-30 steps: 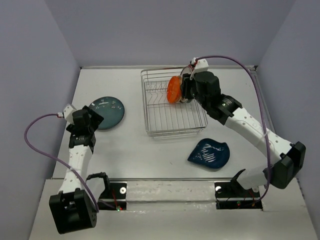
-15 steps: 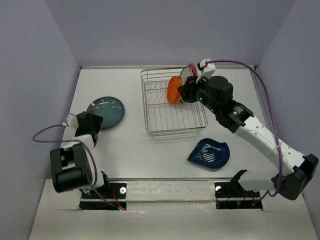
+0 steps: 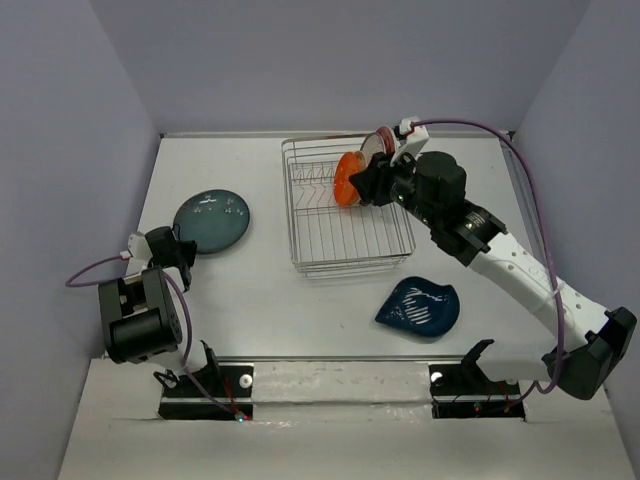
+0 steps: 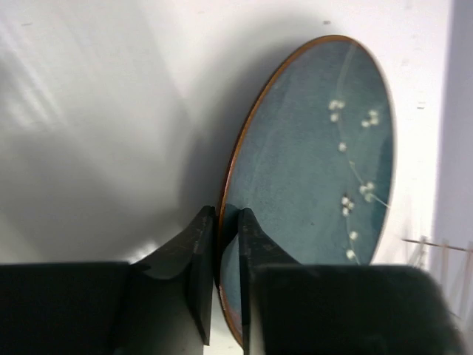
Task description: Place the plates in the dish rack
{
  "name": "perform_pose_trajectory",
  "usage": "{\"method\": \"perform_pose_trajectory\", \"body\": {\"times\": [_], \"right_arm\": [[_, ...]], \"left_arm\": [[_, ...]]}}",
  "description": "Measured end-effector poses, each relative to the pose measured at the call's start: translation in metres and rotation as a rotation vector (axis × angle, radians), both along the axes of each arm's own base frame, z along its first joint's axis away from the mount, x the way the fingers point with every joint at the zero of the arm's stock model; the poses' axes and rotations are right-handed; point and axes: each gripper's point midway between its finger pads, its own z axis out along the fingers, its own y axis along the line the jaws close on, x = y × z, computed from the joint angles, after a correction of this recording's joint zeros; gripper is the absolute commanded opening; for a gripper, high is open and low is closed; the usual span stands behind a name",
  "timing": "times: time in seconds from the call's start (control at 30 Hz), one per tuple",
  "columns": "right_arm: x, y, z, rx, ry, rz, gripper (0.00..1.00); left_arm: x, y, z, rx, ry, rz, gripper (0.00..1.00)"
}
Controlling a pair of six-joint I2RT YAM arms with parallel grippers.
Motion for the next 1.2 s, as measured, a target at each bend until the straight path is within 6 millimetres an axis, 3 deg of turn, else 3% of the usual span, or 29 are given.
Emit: {"method": "perform_pose_trajectory", "body": {"times": [0.03,0.13,0.27,0.33,0.5,0.63,0.83,1.0,1.2], "right_arm": [[-0.001,0.002,0.001,0.007,0.001,0.007,0.44],[-0.002,0.004,0.003,0.020,0.000,0.017,0.44],[-0.005,0.007,0.002,0.028,0.009,0.031,0.48],[-0.008,0.011,-0.001,0.036,0.025,0.056,0.51],[-0.012,0.033,-0.016,0.058,0.086,0.149,0.63],[-0.013,0.057,-0.036,0.091,0.166,0.231,0.66],[-0.020,0.089,-0.070,0.096,0.278,0.313,0.76],[-0.024,0.120,-0.085,0.091,0.332,0.380,0.82],[-0.011,0.144,-0.092,0.089,0.353,0.400,0.86]], "left_arm": [[0.002,-0.001,0.000,-0.012,-0.011,-0.006,0.06],[0.017,-0.004,0.016,-0.030,-0.107,-0.038,0.06],[0.015,-0.011,0.012,-0.073,-0.129,-0.049,0.06],[0.014,-0.013,0.021,-0.076,-0.178,-0.051,0.06],[-0.014,-0.022,0.026,-0.065,-0.195,-0.057,0.06],[-0.034,-0.026,0.035,-0.031,-0.220,-0.066,0.06],[-0.042,-0.027,0.051,-0.011,-0.288,-0.070,0.06],[-0.047,-0.031,0.079,0.008,-0.366,-0.100,0.06],[-0.053,-0.049,0.136,0.048,-0.522,-0.202,0.06]]}}
